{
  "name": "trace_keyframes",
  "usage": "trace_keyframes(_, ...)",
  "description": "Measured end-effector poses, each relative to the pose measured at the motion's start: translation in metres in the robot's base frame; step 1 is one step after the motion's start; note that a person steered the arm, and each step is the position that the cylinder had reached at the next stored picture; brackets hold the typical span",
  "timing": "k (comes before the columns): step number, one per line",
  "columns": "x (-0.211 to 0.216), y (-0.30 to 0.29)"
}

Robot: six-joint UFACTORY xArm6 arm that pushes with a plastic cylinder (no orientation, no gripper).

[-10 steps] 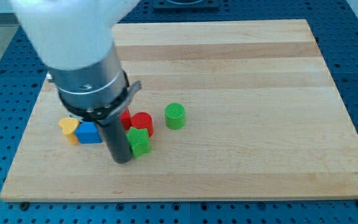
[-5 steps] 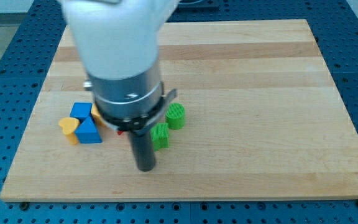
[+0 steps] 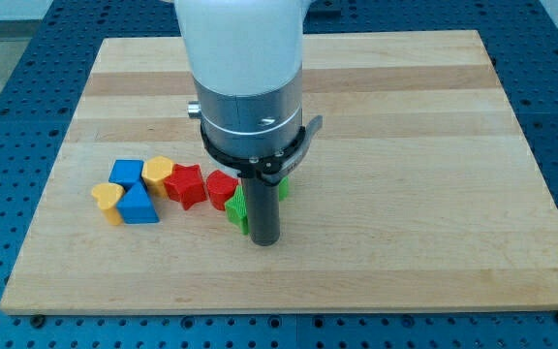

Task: Push the green star along with red circle towards green circle

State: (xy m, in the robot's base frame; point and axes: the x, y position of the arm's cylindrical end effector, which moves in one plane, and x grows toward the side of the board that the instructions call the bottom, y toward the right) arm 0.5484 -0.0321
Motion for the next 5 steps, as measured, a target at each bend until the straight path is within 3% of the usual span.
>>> trace_keyframes(3,0.016,-0.057)
trace_keyframes(5,0.005,-0.004)
